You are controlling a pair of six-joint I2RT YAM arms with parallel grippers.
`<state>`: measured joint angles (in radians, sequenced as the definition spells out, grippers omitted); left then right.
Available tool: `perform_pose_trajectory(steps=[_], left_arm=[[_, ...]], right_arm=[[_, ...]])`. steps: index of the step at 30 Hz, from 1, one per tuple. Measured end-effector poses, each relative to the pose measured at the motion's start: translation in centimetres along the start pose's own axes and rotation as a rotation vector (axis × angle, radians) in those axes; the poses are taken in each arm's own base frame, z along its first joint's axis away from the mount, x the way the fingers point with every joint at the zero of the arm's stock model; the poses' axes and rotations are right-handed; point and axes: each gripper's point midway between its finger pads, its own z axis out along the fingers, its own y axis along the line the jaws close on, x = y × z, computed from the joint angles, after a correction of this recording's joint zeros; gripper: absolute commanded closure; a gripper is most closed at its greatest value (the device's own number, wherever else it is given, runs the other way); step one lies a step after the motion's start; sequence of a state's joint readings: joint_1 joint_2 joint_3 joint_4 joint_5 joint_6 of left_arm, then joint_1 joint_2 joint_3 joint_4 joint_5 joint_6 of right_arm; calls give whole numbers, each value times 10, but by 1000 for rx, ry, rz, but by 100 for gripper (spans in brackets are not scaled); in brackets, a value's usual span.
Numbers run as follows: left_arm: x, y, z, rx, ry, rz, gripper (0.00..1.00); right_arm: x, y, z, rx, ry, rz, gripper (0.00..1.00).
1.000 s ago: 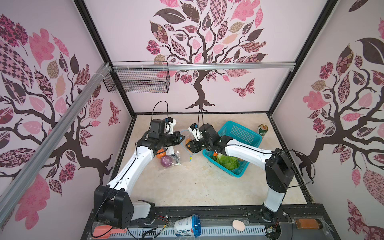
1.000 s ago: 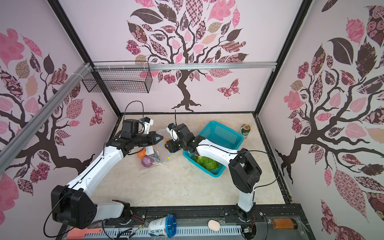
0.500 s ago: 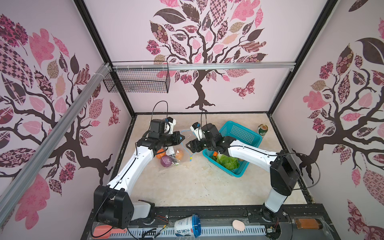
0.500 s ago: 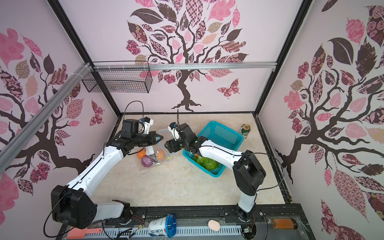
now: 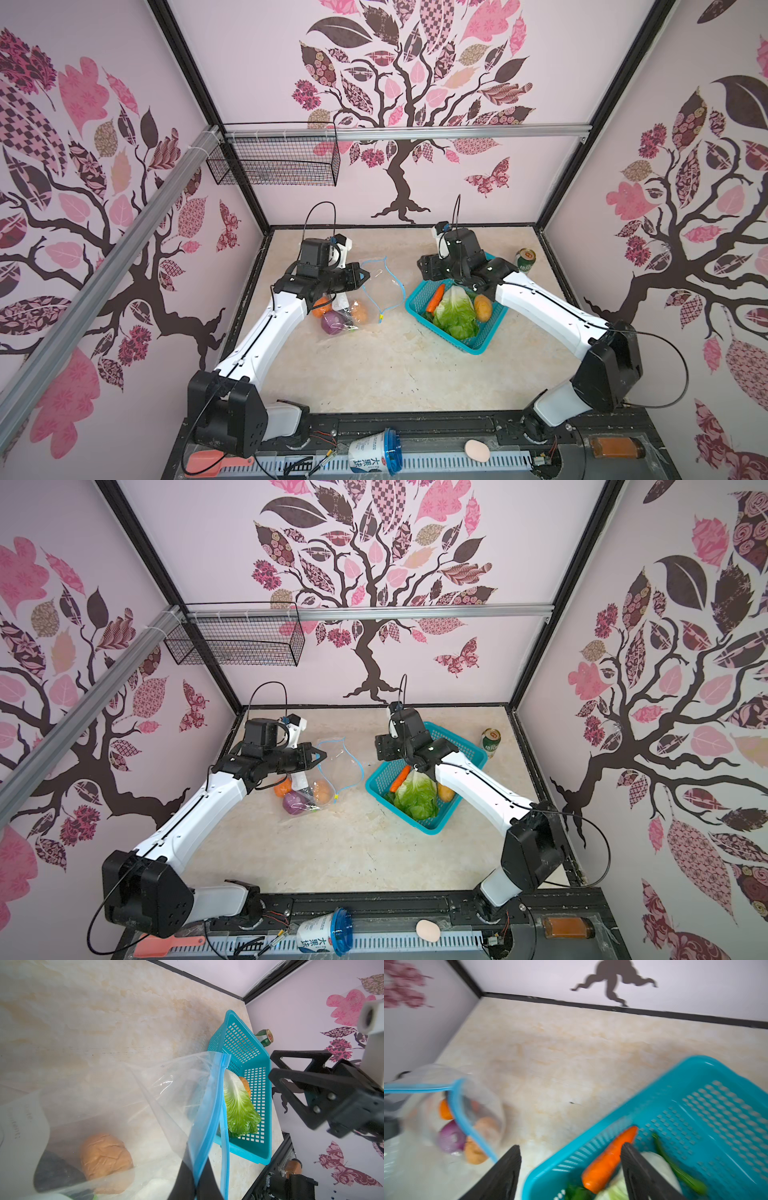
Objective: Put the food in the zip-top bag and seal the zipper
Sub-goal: 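Move the right gripper back to the second brown potato in the basket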
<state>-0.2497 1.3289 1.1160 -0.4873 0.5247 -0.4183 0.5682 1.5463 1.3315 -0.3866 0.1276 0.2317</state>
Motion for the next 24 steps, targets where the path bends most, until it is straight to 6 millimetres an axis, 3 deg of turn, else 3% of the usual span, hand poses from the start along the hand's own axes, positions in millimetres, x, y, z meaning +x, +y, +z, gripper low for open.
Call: perform_pose_trajectory(steps=[4,9,13,17,24], left_arm=[[1,3,3,-4,9,-6,100],[2,4,5,-6,14,-9,100],[2,4,5,-6,14,-10,100],[2,4,5,-5,14,-11,100],[2,3,5,-1,15,-11,100]], right_arm=[[24,-51,-2,190,88,12,20],[46,-101,-9,346,174,48,21],[69,-133,-11,434,242,77,33],[97,-149,-12,468,316,97,38],[122,-151,-4,451,386,104,38]])
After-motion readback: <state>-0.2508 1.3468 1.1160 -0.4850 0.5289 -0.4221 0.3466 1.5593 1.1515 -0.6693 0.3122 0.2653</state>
